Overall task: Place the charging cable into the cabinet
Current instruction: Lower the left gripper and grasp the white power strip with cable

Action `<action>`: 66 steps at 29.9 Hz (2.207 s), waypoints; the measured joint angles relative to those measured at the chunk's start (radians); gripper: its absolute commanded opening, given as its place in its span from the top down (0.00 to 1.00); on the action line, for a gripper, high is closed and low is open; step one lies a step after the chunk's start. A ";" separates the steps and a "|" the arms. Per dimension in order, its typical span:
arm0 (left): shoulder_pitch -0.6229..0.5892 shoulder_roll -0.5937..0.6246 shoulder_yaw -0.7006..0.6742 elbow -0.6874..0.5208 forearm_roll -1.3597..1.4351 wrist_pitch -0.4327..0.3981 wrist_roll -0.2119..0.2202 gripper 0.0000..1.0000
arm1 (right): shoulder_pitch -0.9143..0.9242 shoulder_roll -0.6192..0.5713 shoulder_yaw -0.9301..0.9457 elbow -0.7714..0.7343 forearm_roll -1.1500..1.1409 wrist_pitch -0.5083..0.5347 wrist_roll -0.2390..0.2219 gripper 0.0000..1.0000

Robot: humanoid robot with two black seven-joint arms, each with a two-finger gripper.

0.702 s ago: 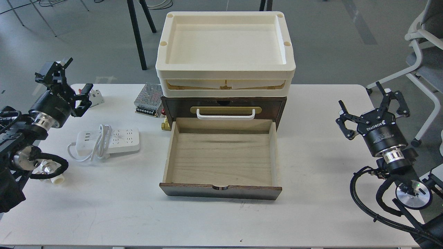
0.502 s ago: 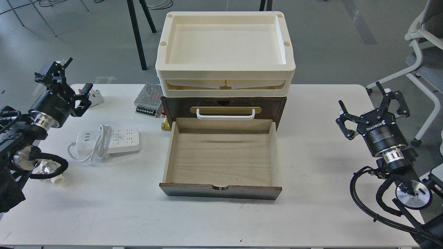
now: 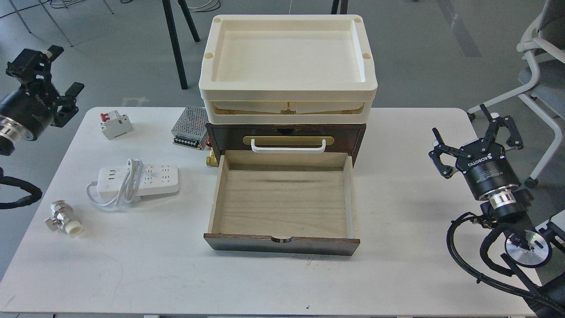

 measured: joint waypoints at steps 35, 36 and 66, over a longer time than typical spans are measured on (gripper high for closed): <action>-0.056 0.006 0.513 -0.172 1.091 0.512 0.000 0.08 | -0.002 -0.001 0.000 0.001 0.000 0.002 0.000 0.01; -0.050 0.004 0.514 -0.164 1.085 0.510 0.000 0.08 | -0.002 -0.001 0.000 0.001 0.001 0.002 0.000 0.01; 0.077 -0.217 0.599 0.202 1.028 0.754 0.000 0.92 | -0.002 -0.001 0.002 0.001 0.001 0.001 0.000 0.01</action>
